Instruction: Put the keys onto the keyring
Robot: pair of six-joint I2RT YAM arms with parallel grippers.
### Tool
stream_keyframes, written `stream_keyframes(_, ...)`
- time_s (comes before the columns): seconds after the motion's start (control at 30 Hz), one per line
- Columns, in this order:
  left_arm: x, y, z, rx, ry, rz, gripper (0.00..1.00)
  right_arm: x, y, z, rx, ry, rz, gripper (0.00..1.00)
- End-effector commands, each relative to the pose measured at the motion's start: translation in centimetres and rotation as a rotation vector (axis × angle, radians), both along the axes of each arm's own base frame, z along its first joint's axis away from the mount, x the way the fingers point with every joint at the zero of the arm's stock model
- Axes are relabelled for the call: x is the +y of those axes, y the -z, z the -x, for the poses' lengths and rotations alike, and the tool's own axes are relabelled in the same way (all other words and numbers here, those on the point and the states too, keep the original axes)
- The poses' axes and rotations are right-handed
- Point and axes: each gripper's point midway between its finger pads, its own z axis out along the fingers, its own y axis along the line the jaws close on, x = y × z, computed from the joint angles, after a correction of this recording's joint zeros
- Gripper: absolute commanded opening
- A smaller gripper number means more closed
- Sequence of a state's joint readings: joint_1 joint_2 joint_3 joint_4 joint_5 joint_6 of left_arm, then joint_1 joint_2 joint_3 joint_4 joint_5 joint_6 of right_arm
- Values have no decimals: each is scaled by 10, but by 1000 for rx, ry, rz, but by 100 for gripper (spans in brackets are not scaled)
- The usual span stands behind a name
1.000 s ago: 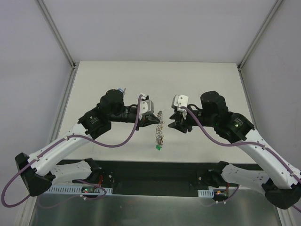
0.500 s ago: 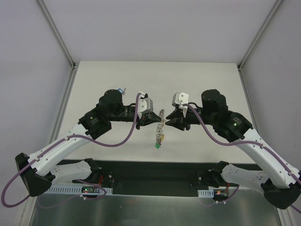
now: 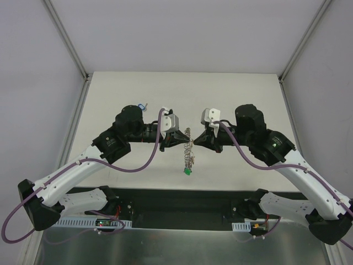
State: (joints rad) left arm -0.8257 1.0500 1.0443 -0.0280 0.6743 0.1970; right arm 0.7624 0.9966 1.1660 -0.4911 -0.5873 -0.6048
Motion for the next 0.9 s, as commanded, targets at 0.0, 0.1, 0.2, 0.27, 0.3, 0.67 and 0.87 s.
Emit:
stream_keyframes(0.0, -1, -20, 11, -48, 46, 72, 0, 1, -15, -2, -35, -13, -20, 1)
stream_keyframes(0.1, -2, -12, 9, -41, 46, 47, 0, 0, -18, -2, -41, -12, -5, 1)
stream_keyframes(0.2, -4, -6, 8, -27, 49, 28, 0, -1, -18, -3, -40, -8, 9, 1)
stream_keyframes(0.27, -5, -4, 7, -22, 53, 20, 0, -2, -18, -3, -40, -7, 18, 1)
stream_keyframes(0.3, -6, -3, 7, -24, 55, 19, 0, -3, -18, -4, -40, -6, 21, 1)
stream_keyframes(0.67, -10, 8, 8, 10, 99, -44, 0, -1, -16, -7, -32, -9, 53, 1)
stream_keyframes(0.87, -11, 10, 6, 13, 97, -58, 0, -1, -16, -9, -31, -14, 66, 1)
